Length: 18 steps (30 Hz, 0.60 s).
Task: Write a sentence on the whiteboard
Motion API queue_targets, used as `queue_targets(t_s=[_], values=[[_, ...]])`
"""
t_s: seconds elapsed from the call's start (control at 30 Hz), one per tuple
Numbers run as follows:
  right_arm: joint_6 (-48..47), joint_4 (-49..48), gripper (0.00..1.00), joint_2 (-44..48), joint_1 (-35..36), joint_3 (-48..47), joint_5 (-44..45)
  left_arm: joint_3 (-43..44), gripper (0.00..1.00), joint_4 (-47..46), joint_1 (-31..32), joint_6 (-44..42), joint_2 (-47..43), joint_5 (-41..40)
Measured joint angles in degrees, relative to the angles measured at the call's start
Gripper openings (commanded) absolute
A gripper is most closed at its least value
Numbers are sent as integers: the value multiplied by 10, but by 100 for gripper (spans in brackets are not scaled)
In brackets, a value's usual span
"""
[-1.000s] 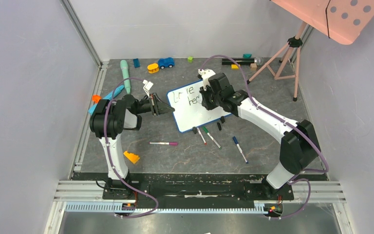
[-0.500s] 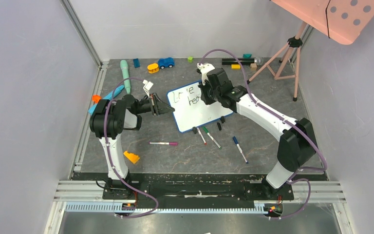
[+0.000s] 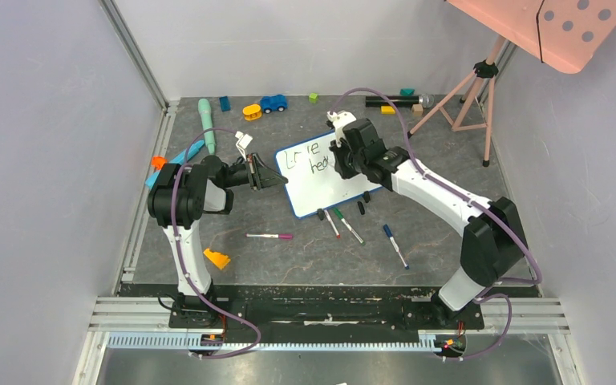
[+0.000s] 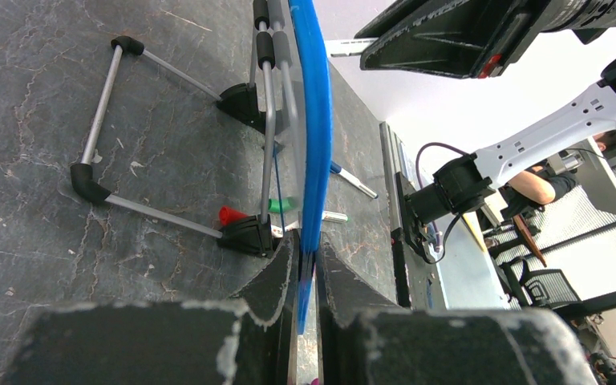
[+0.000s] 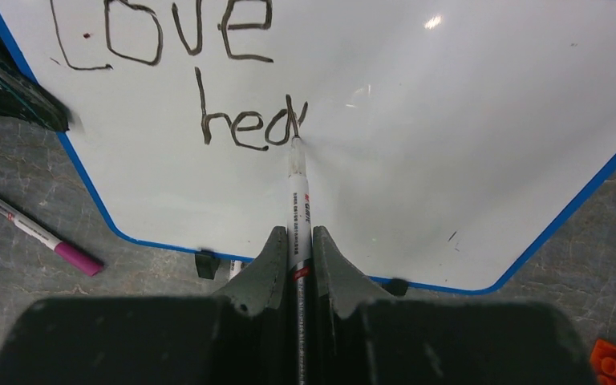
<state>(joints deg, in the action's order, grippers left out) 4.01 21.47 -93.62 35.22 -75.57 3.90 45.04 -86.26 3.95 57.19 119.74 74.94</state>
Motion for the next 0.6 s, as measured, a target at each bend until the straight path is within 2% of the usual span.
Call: queue_targets(t_s=[0.4,0.6], values=[[0,5,0,16,-1,21,12,0,2,0,0,0,0,2],[-6,-1,0,57,-3,33,10,0,2,0,0,0,0,2]])
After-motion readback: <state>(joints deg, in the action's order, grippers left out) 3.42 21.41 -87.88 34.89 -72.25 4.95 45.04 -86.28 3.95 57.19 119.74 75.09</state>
